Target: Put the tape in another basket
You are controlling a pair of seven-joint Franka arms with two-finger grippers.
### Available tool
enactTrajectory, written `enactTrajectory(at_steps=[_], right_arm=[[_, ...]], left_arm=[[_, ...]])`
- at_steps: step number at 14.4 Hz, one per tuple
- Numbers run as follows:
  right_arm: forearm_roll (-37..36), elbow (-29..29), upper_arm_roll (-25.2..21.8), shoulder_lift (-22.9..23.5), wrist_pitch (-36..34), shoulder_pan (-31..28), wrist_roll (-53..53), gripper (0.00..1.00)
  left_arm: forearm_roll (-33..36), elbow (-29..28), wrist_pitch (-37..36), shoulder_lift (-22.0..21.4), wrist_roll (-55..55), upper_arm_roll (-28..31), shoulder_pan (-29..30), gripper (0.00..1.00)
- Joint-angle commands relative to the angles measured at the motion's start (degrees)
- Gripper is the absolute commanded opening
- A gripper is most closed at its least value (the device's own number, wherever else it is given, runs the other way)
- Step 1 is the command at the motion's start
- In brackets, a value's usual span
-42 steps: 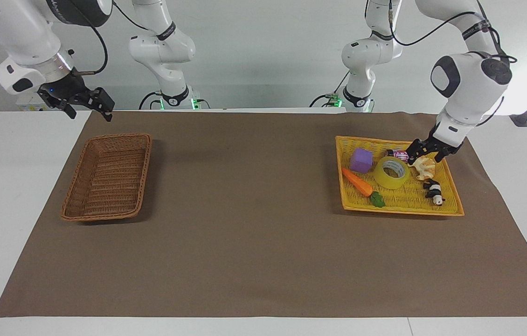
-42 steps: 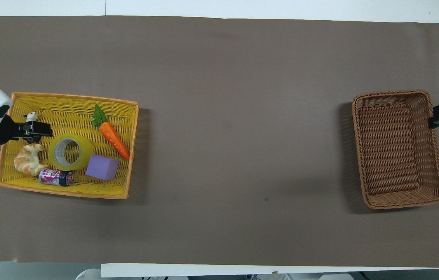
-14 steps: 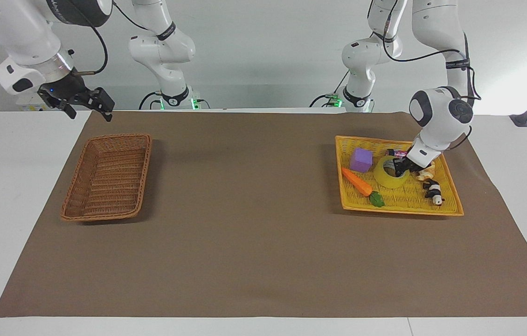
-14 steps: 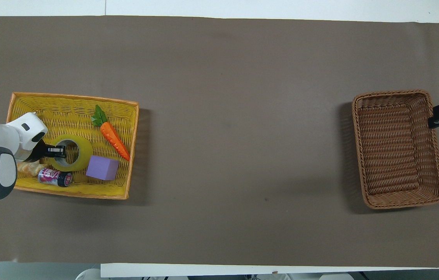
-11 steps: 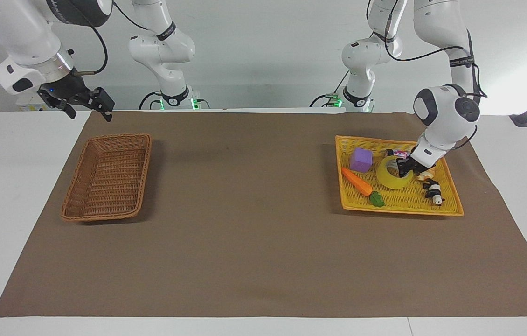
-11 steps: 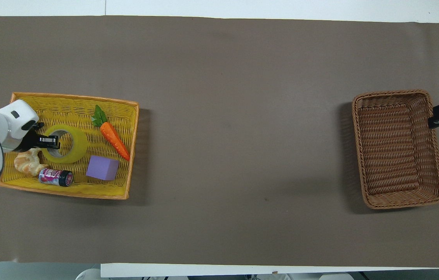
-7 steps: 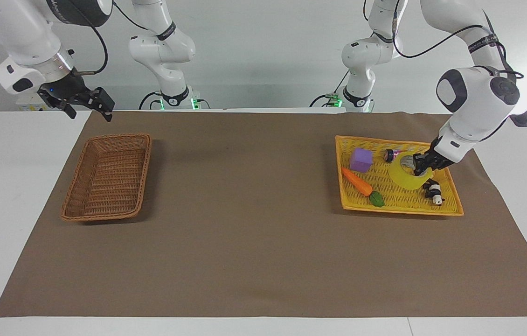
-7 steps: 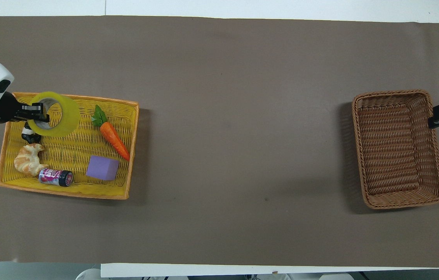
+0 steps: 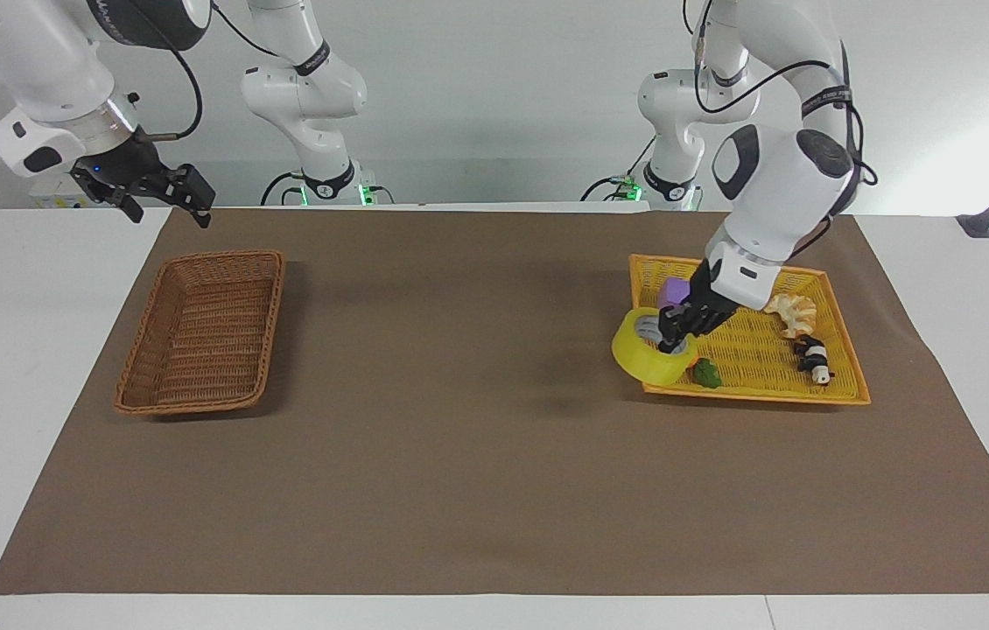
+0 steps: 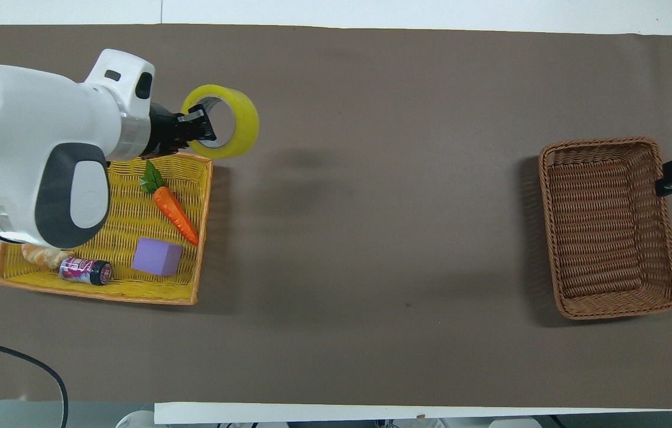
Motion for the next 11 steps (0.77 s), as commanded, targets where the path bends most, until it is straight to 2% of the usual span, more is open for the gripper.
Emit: enactTrajectory(at_steps=[1, 11], right_arm=[[0.28, -0.75, 0.33, -0.59, -0.09, -0.49, -0.95, 1.0], [1.42, -1.72, 0.51, -0.94, -0.09, 0.31, -2.69, 1.0]], left_arm=[[-3.56, 3.47, 0.86, 1.14, -1.37, 0.76, -2.8, 0.0], [-7.96, 9.72, -7.22, 3.25, 1.97, 0.15, -9.14, 0.0]])
